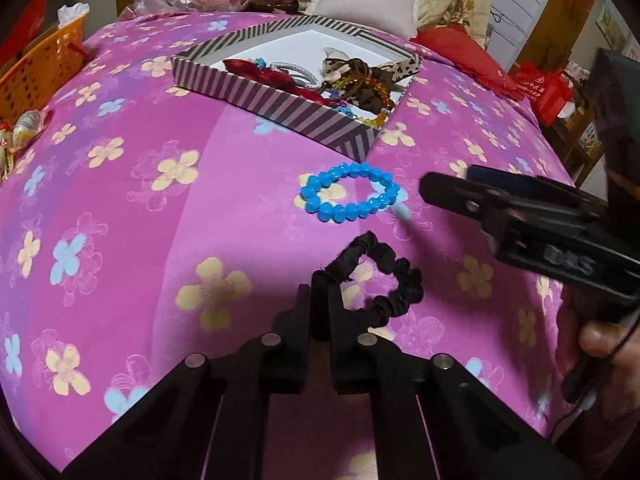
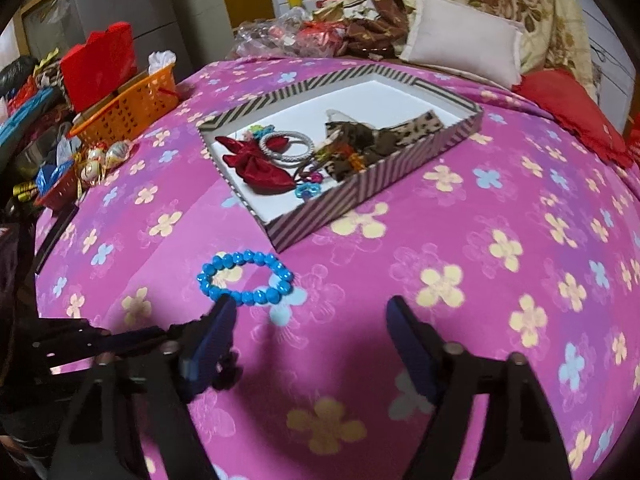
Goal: Organize jewelry
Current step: 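Grasp the black scrunchie with the left gripper while the right grasps the blue beaded bracelet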
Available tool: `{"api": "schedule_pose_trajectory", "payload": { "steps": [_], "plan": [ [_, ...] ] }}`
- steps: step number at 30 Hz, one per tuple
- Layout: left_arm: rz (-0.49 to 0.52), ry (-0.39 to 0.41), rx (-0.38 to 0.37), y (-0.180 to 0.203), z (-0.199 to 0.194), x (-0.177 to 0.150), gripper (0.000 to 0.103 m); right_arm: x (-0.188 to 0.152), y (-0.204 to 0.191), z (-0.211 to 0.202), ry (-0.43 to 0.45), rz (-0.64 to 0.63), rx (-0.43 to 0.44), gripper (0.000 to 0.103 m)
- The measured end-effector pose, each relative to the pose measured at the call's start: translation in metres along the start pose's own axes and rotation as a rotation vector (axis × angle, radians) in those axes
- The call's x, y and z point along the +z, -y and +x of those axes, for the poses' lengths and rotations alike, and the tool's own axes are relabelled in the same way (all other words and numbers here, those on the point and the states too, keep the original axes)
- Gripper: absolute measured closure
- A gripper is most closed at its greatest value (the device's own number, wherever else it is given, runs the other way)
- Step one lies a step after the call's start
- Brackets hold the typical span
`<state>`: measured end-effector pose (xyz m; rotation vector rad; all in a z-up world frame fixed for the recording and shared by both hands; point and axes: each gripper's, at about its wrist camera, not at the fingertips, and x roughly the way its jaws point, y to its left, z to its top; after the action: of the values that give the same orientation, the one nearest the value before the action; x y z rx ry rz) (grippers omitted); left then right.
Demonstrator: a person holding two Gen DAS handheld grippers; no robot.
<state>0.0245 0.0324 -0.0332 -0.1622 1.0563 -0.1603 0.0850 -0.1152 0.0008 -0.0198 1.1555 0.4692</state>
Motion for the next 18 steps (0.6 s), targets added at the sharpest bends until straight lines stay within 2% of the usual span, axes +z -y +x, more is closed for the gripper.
{"api": "schedule_pose_trajectory", "payload": {
  "steps": [2,8,12,14,16,17,18],
  "plan": [
    [0.003,0.004,0.002,-0.003,-0.003,-0.001,0.103,0.003,-0.003,0.01,-0.015,-0.002,0.014,0.046],
    [0.001,0.008,0.008,-0.012,-0.013,-0.001,0.103,0.011,-0.017,0.029,-0.032,-0.058,0.026,0.05],
    [-0.009,0.005,0.006,-0.015,-0.012,0.0,0.103,0.015,-0.025,0.044,-0.067,-0.105,0.019,0.069],
    [-0.013,-0.001,0.004,-0.016,-0.01,0.0,0.103,0.015,-0.027,0.046,-0.062,-0.13,0.002,0.073],
    [-0.017,-0.006,0.004,-0.016,-0.008,-0.001,0.103,0.014,-0.03,0.046,-0.058,-0.161,-0.025,0.083],
    [-0.019,-0.006,0.006,-0.016,-0.007,-0.001,0.103,0.013,-0.031,0.045,-0.058,-0.169,-0.03,0.092],
    [-0.02,-0.006,0.007,-0.016,-0.006,-0.001,0.103,0.012,-0.03,0.044,-0.055,-0.175,-0.03,0.092]
  ]
}}
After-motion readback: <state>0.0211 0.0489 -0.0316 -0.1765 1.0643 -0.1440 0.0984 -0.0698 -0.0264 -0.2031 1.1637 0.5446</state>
